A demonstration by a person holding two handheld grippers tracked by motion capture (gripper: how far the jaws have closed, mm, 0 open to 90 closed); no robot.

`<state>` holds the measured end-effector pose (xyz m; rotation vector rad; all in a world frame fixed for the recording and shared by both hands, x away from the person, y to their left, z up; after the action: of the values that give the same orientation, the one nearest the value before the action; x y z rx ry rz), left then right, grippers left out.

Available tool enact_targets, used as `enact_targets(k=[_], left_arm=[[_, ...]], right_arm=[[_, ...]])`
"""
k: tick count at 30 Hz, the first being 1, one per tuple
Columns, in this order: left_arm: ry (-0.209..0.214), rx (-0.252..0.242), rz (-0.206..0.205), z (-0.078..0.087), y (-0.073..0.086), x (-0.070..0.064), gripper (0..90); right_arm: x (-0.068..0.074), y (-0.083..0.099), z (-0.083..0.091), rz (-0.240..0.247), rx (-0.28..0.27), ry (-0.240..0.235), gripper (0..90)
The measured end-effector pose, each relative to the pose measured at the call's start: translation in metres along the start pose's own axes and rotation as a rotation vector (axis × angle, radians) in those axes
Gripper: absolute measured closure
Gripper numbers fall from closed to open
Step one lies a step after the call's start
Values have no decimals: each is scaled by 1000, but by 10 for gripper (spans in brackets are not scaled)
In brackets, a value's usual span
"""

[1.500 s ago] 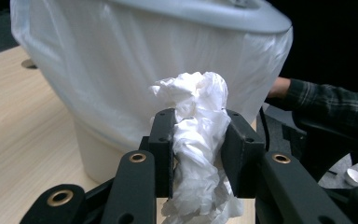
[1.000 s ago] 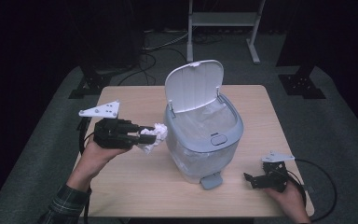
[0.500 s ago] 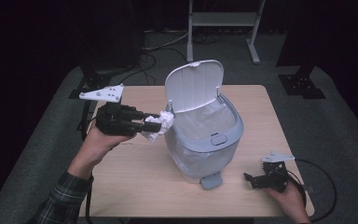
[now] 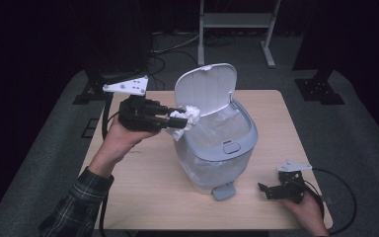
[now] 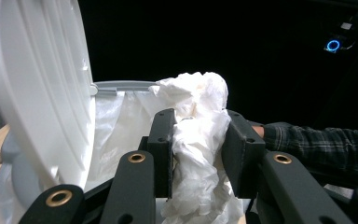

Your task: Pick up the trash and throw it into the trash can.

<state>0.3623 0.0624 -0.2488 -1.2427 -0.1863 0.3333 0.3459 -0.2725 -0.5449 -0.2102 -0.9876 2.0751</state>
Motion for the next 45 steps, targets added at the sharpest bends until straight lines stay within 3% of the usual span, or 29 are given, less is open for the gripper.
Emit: enact_targets(k=[12, 20, 23, 28, 32, 35, 43, 45], left_arm=[[-40, -21, 1, -34, -10, 6, 660], [-50, -8, -14, -56, -11, 3, 626], [-42, 0, -22, -61, -10, 1, 580], [-46, -1, -23, -67, -11, -3, 424], [-54, -2, -25, -67, -11, -3, 379], [-58, -8, -30, -62, -10, -3, 452], [-77, 4, -50, -39, -3, 2, 857], [-82, 12, -52, -34, 0, 4, 900]], right_arm=[[0, 0, 0, 0, -1, 0, 0], [0, 0, 0, 0, -1, 0, 0], [0, 0, 0, 0, -1, -1, 0], [0, 0, 0, 0, -1, 0, 0], [0, 0, 0, 0, 0, 0, 0], [0, 0, 0, 0, 0, -1, 0], [0, 0, 0, 0, 0, -1, 0], [0, 0, 0, 0, 0, -1, 0]])
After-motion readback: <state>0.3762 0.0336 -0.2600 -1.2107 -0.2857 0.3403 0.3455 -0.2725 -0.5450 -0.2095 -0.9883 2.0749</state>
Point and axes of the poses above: each handheld gripper's, and its own axes: z roughly backward along the jaws, y roughly out of its underside, x roughly to its left, the point moved 8 cm from there along -z, roughly forward along the jaws, and after that the axes turned 14 degrees about -y, right-handed, at the moved point
